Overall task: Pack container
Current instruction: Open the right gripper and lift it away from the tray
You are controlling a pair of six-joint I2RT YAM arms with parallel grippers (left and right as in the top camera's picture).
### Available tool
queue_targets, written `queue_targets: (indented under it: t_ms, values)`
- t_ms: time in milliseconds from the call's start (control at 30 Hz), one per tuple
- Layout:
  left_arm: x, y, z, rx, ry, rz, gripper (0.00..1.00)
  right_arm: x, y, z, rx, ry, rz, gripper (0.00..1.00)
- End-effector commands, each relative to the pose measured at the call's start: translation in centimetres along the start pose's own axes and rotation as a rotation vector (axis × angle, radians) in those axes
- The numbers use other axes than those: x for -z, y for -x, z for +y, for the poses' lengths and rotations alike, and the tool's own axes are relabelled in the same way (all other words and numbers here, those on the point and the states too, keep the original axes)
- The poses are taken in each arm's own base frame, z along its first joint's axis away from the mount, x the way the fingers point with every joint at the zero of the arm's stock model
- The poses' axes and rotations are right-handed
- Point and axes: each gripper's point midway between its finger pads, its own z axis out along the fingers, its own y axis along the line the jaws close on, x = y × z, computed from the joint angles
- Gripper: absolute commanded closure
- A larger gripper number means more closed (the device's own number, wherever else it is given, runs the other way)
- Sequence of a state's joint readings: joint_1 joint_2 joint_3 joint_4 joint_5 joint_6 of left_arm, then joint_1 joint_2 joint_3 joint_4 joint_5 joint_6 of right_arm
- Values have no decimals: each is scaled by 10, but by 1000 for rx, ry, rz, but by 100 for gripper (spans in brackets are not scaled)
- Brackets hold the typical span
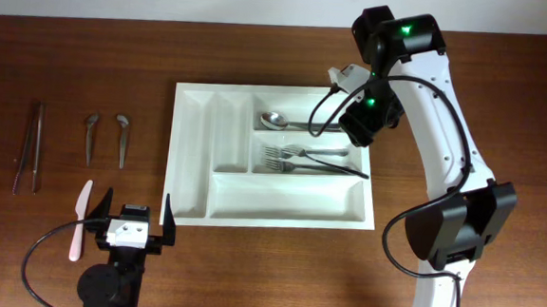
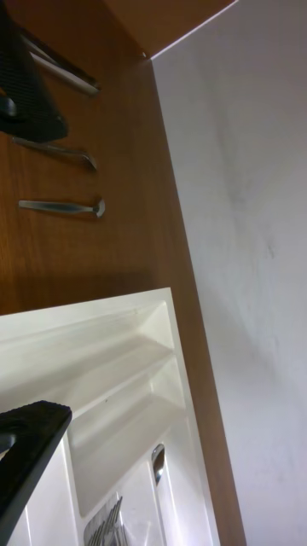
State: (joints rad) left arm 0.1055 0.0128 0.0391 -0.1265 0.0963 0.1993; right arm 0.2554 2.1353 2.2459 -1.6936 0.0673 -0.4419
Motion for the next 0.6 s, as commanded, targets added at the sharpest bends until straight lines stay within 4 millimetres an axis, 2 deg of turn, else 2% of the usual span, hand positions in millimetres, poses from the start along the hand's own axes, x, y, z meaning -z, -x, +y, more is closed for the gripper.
queue_targets:
  t_ms: [0,133,200,467,567]
  values:
    - [0,-2,2,-15,12,1,1,6,-1,5,-243,68,-33,7]
    - [0,-2,2,-15,12,1,1,4,10,39,-429,296,-46,1]
    - [0,-2,2,-15,12,1,1,-3,8,48,-474,343,-12,1]
    - [0,-2,2,-15,12,1,1,-63,-13,44,-749,255,161,1]
    - [0,-2,2,-15,12,1,1,-74,-17,44,-820,251,191,1]
